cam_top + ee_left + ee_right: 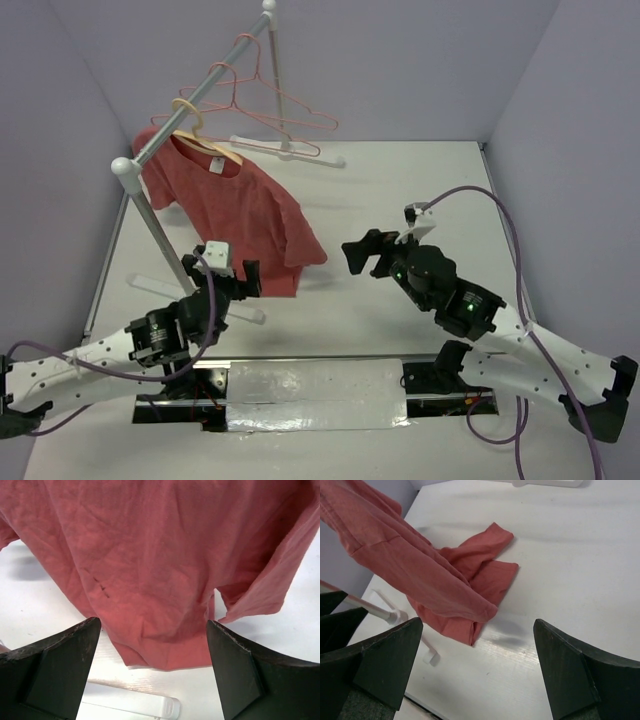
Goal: Place the t-shirt on the hanger
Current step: Reset both arms
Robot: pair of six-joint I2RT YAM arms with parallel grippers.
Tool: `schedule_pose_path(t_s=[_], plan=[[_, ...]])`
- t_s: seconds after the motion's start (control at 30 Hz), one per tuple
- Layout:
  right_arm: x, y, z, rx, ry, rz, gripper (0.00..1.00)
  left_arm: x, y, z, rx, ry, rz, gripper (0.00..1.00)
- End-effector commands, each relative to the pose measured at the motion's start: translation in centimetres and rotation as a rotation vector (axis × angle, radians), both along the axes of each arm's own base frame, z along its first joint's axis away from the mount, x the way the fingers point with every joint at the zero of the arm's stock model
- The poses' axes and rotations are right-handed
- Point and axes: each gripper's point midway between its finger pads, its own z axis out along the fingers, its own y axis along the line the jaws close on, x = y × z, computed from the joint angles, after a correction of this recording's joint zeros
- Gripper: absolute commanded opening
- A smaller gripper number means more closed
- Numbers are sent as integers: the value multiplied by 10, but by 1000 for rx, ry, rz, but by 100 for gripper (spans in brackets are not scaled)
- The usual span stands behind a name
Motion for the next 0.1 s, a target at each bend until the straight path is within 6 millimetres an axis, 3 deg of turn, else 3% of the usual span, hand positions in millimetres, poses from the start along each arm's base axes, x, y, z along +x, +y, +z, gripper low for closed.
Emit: schedule_pose_path(t_s=[0.0, 0.07], plan=[[-1, 0, 28, 54, -49, 0, 100, -2, -2, 20, -84, -53, -36, 99], [-1, -3, 28, 55, -48, -11, 100, -3, 3, 21, -97, -62, -27, 99]])
